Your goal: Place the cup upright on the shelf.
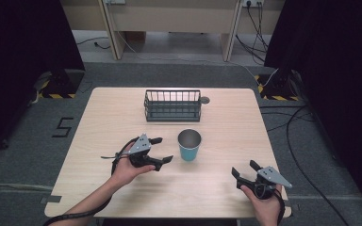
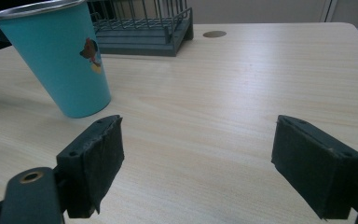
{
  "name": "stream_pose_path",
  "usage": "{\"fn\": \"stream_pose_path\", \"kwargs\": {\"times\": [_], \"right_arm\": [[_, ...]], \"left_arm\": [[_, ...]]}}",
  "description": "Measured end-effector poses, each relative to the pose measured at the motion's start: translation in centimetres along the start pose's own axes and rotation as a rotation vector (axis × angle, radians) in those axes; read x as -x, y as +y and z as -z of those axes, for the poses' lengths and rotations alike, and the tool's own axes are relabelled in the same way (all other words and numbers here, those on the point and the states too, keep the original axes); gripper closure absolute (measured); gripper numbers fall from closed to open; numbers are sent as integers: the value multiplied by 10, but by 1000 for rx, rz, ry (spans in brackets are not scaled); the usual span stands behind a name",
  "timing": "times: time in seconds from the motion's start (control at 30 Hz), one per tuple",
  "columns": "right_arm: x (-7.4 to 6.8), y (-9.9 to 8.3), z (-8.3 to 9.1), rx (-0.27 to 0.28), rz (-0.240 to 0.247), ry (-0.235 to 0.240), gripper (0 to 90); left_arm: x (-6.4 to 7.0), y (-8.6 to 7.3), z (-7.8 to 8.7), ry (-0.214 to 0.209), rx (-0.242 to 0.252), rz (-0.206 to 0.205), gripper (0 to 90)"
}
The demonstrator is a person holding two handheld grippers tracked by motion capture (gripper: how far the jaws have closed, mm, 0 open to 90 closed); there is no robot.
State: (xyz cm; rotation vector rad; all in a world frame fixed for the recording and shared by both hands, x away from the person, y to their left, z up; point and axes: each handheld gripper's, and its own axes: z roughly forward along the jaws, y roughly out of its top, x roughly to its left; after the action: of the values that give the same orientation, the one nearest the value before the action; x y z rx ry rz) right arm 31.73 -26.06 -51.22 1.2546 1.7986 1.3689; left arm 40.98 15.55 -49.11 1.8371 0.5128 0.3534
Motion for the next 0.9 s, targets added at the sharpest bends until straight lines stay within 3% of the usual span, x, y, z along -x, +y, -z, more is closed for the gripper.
{"fn": "stream_pose_path", "kwargs": {"times": [0.5, 0.9], "right_arm": [[0, 0, 0, -1, -4, -1, 175], [1, 0, 0, 0, -6, 1, 175]], "left_arm": [[2, 9, -30, -33, -14, -29, 145], [3, 9, -48, -52, -24, -28, 145]]}}
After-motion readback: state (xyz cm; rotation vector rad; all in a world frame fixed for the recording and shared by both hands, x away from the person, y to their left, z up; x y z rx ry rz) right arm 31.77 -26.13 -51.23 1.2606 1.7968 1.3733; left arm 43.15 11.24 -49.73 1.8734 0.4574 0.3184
